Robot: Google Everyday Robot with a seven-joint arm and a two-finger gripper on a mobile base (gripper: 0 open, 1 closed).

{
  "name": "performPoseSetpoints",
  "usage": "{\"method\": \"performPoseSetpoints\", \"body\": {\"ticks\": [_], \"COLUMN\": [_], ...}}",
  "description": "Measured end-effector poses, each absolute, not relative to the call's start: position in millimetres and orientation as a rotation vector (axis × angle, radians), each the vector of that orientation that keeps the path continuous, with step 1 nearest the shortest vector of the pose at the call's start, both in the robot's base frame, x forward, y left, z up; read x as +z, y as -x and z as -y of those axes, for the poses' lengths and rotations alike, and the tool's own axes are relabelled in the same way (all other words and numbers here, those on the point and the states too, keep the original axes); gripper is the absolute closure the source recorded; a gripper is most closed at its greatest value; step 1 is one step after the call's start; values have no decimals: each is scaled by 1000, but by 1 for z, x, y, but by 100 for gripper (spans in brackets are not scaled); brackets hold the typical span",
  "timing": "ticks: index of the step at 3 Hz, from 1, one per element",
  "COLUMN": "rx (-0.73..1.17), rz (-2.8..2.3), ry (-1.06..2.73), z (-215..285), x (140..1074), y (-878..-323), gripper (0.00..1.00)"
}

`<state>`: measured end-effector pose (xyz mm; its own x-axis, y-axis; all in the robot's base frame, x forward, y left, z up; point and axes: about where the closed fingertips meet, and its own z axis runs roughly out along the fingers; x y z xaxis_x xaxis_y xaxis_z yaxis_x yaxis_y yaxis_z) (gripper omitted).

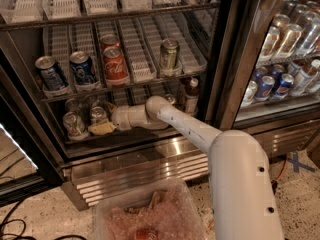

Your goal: Pick 7up can from bottom shelf of fridge

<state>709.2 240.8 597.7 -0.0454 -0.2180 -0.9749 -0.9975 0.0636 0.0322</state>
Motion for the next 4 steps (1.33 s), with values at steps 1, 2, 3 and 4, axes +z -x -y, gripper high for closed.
{"method": "performPoseSetpoints", "body": {"ticks": [1,2,3,4], "rx": [1080,1079,1079,1066], "rz": [-1428,-1435,-1435,-1395], "ry": [1305,1311,1315,1354], "z": [-238,-241,-242,-247], "x": [600,600,601,624], "y": [-709,-709,-707,-690], "gripper": [72,95,100,100]}}
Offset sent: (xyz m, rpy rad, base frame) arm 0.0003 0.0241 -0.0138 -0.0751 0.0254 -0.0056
